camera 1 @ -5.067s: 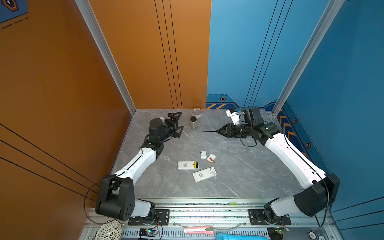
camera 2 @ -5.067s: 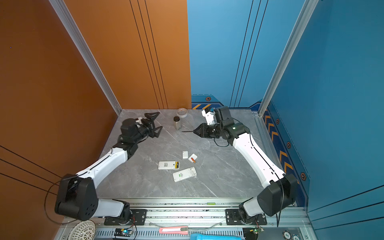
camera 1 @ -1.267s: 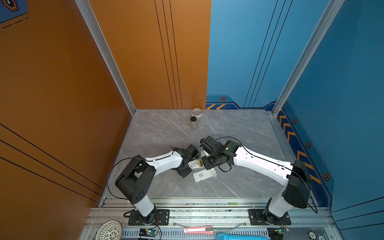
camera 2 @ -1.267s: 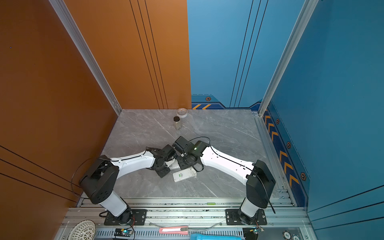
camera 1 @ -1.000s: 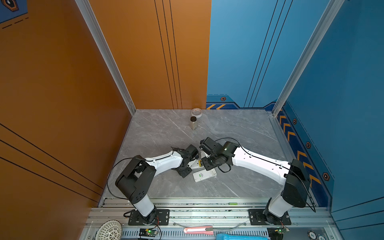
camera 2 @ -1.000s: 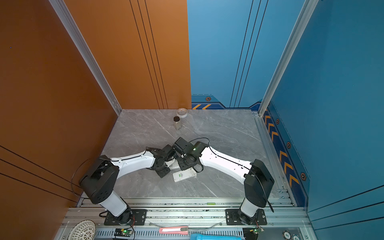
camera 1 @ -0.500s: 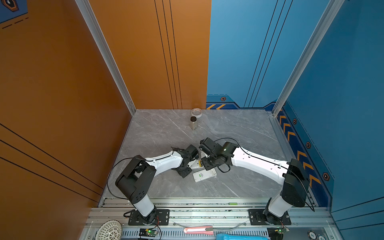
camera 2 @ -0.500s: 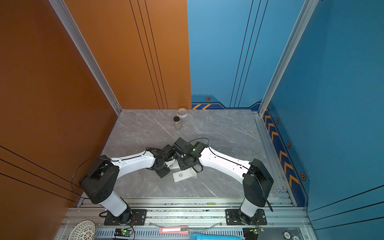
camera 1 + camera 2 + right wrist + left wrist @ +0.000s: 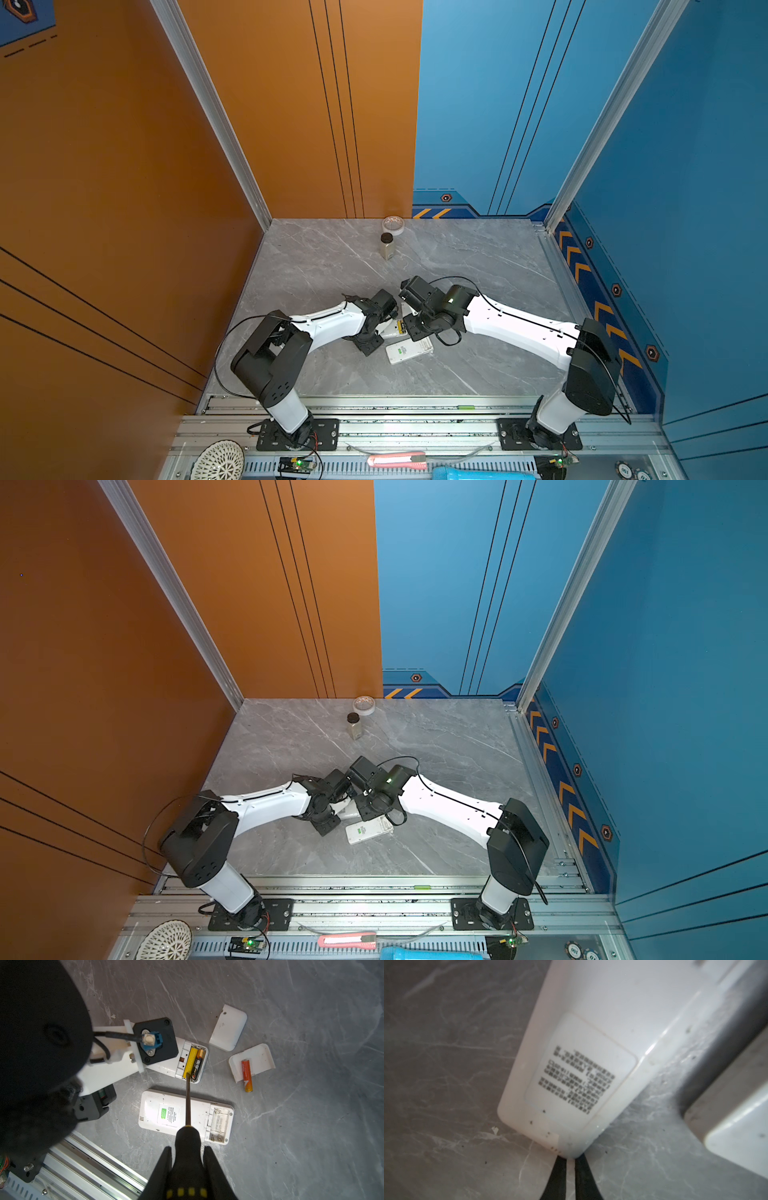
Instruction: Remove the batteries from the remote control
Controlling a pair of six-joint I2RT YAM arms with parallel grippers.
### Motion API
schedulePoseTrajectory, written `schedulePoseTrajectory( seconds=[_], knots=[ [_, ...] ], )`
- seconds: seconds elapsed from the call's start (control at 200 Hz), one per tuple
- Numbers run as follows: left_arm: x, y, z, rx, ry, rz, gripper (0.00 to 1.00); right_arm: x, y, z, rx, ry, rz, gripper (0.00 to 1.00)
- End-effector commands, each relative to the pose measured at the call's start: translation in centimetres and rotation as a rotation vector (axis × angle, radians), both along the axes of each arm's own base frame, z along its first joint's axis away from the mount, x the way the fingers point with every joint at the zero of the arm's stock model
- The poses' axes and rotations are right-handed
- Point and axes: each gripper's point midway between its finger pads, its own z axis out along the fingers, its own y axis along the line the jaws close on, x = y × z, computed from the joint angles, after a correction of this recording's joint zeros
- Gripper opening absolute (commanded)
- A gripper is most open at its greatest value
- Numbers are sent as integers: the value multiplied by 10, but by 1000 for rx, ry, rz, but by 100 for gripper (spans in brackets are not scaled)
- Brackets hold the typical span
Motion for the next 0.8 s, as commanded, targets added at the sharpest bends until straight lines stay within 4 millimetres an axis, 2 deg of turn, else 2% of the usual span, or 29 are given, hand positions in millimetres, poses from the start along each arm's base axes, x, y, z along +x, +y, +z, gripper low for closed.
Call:
schedulePoseTrajectory(
  seconds=[0.0, 0.365, 0.791],
  knots=[
    [-5, -5, -8, -7, 34, -9, 11, -14, -4, -2, 1, 45, 16, 0],
    [-5, -5, -9, -7, 37, -9, 10, -19, -1, -4, 7, 62, 27, 0],
    [-4, -5, -9, -10, 39, -6, 10, -20, -13, -9, -29, 66, 15, 0]
  ],
)
